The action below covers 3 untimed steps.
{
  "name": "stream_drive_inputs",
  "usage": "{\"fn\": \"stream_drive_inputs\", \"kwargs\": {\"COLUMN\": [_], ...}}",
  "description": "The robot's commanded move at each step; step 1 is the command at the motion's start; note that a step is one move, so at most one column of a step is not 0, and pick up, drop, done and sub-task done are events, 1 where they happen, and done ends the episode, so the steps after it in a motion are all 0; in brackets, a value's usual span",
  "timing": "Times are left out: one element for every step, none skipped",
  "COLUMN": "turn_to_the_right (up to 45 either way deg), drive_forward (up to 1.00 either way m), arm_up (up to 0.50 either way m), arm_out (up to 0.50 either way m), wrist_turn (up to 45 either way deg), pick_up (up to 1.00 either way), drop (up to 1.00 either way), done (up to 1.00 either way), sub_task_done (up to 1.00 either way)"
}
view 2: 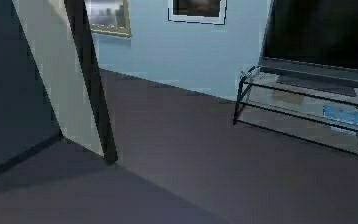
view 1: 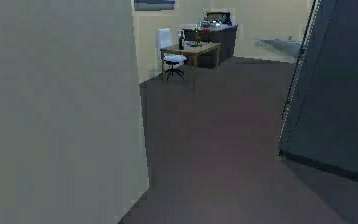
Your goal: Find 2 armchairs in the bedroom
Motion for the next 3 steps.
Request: {"fn": "stream_drive_inputs", "kwargs": {"turn_to_the_right": [0.0, -15.0, 0.0], "drive_forward": [1.00, 0.00, 0.10], "arm_up": [0.00, 0.00, 0.00], "arm_out": [0.00, 0.00, 0.00], "wrist_turn": [0.0, 0.0, 0.0], "pick_up": [0.00, 0.00, 0.00], "drop": [0.00, 0.00, 0.00], "done": [0.00, 0.00, 0.00], "sub_task_done": [0.00, 0.00, 0.00]}}
